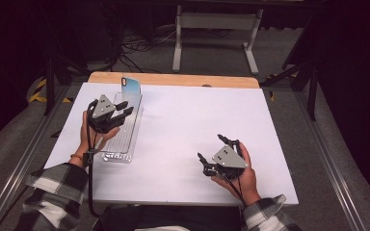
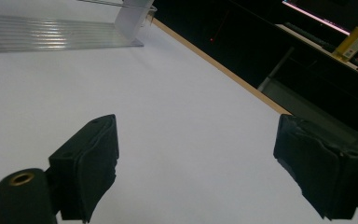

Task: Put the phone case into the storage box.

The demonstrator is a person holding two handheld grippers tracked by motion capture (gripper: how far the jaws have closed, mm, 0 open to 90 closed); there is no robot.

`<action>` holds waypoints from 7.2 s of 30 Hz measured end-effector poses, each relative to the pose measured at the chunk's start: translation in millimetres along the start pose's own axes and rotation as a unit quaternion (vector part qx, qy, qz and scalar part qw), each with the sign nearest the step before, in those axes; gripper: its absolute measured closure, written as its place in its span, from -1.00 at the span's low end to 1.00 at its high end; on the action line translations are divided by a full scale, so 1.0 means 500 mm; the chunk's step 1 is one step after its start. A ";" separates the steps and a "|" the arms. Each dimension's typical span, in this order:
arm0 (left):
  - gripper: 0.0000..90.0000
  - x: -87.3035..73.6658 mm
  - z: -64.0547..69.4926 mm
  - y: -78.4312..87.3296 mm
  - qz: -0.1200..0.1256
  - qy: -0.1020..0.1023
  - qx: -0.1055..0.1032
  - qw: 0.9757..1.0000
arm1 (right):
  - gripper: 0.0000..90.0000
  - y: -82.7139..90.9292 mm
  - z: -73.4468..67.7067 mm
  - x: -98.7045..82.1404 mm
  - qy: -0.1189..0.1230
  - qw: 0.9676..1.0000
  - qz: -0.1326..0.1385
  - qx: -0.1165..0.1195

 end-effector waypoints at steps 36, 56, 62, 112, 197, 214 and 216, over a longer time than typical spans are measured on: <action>-0.49 -0.001 0.026 0.010 0.010 -0.001 -0.003 1.000 | -0.69 0.002 -0.007 0.004 0.008 1.000 0.003 0.003; -0.90 0.006 0.034 0.016 0.024 -0.002 -0.006 1.000 | -0.84 0.008 -0.002 0.009 -0.002 1.000 0.014 0.003; -0.93 0.011 0.038 0.024 0.036 -0.002 -0.015 0.999 | -0.87 0.010 0.001 0.011 -0.004 1.000 0.019 -0.001; -0.96 0.004 0.077 0.086 0.064 -0.029 -0.027 0.997 | -0.85 0.018 0.001 0.018 0.000 1.000 0.025 0.000; -0.90 -0.066 0.228 0.123 0.056 -0.058 -0.090 0.993 | -0.84 0.037 -0.021 0.017 -0.013 0.999 0.036 0.036; -0.90 -0.127 0.251 0.109 0.013 -0.097 -0.101 0.990 | -0.85 0.041 -0.039 0.008 0.001 0.998 0.035 0.050; -0.90 -0.129 0.251 0.109 0.012 -0.090 -0.103 0.991 | -0.85 0.042 -0.044 0.008 0.008 0.998 0.035 0.051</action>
Point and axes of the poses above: each handheld gripper's, and its own axes: y roughly backward along the jaws, x roughly out of its top, z roughly to its right, the point moved 9 cm from there along -y, roughly forward along the jaws, and after that the axes turned 7 degrees about -z, right-handed, at the moved point
